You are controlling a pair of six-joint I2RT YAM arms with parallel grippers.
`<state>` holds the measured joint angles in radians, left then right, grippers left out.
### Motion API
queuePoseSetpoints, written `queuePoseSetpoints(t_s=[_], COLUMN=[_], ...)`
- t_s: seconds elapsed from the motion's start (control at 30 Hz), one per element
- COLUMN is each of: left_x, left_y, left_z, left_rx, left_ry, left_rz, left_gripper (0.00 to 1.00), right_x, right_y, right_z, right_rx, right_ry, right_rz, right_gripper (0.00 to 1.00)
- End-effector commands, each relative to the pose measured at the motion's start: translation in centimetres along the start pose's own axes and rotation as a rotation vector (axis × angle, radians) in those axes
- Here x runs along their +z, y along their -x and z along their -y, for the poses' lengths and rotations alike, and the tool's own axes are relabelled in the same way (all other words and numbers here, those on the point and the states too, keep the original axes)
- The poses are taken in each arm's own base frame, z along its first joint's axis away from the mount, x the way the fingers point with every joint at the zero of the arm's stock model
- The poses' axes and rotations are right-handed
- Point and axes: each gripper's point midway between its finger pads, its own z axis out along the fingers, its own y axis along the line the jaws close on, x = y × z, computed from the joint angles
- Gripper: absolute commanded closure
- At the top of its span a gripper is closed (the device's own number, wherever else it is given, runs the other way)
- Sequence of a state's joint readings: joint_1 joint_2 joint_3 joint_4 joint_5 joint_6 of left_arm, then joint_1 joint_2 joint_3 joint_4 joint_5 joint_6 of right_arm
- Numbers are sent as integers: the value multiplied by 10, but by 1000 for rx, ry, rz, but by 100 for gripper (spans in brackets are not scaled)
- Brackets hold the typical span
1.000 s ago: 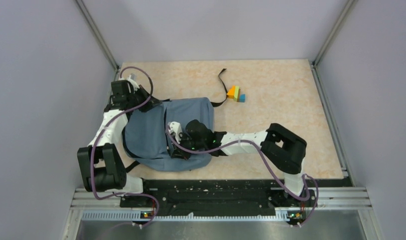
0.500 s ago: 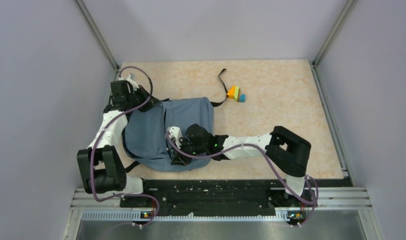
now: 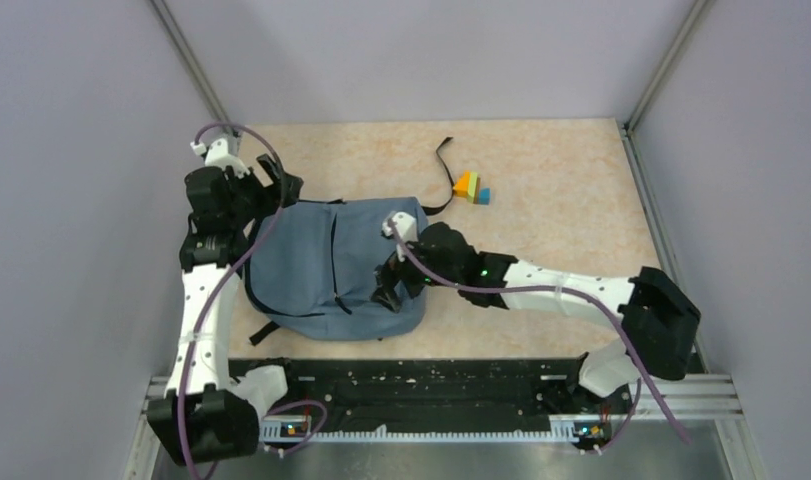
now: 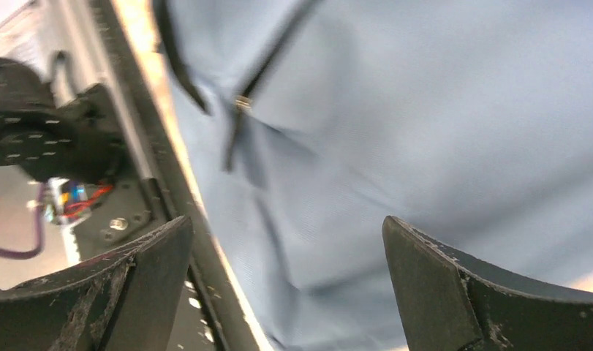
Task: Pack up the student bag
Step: Reset both arms
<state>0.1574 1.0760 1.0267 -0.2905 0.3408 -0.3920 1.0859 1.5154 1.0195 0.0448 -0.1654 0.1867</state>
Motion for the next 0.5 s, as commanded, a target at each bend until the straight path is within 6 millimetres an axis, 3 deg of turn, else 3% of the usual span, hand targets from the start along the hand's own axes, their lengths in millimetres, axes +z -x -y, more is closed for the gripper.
queuePoseSetpoints(t_s=[0.0, 0.17, 0.3, 0.47], left_x=[-31, -66, -93, -121], left_y=[7, -4, -6, 9], left_z=[-29, -39, -46, -25], left_rx=[52, 87, 112, 158], left_ry=[206, 287, 349, 283], left_rz=[58, 89, 144, 278], left_gripper=[6, 3, 2, 2], right_x=[-48, -127, -204, -277], right_y=[-14, -31, -25, 19], right_z=[72, 163, 212, 215], right_rx=[149, 341, 401, 257], right_ry=[-236, -494, -742, -940], right_rz=[-18, 63, 187, 392], right_gripper=[2, 1, 1, 1])
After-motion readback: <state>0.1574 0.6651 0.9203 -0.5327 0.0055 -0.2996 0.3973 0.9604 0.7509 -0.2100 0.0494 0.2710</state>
